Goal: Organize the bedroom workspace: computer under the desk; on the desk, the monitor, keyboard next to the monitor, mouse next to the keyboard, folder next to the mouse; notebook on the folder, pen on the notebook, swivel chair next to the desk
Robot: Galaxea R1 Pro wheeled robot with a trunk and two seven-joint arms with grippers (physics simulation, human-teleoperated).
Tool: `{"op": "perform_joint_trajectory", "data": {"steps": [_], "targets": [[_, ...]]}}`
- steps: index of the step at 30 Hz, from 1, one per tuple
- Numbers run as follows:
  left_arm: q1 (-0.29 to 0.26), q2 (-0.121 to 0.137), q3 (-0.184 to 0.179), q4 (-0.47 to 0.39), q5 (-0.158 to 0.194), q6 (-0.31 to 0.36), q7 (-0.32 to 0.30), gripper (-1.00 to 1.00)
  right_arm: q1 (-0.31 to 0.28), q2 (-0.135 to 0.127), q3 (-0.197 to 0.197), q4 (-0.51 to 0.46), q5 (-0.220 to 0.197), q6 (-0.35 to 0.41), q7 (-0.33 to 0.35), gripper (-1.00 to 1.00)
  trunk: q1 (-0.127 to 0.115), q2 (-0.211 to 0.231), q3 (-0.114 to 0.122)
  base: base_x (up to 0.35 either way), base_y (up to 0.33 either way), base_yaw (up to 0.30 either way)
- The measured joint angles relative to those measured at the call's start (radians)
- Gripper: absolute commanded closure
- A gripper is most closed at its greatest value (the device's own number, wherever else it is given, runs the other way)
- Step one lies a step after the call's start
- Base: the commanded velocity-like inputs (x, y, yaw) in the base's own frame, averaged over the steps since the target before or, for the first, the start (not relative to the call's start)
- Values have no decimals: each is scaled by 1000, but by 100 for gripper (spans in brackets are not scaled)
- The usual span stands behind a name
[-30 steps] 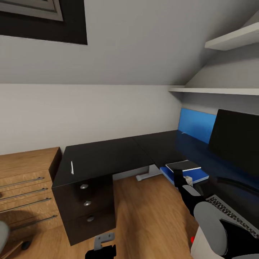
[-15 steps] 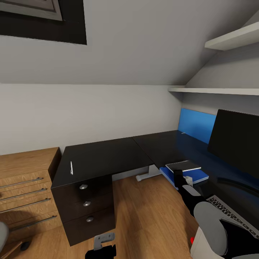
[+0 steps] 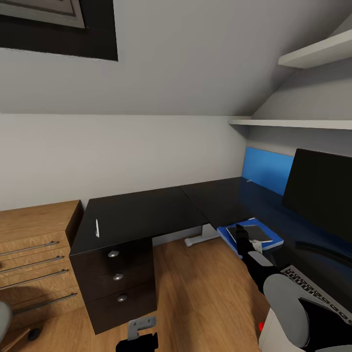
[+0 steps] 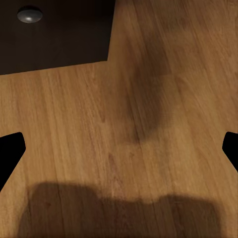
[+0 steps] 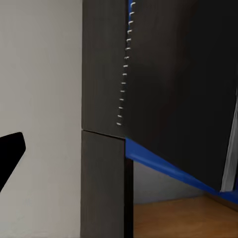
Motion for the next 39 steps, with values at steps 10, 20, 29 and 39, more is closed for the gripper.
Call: {"op": "perform_joint_trajectory", "data": {"steps": [10,20,29,39], "targets": [[0,0,0,0,0,0,0,-100,0,1,0,-1,-1,-2,2,-100,0,0,0,0,0,0],[0,-1,0,0,0,0,-1,-100,0,0,0,-2,0,-6,5,-100,0,0,0,0,0,0],[0,0,0,0,1,0,-2,-100,0,1,0,-2,0,-6,6,-100,0,0,0,-31,0,0],[0,0,2,0,3,0,-2,-100,0,2,0,-2,0,-6,7,-100,0,0,0,-15,0,0]]}}
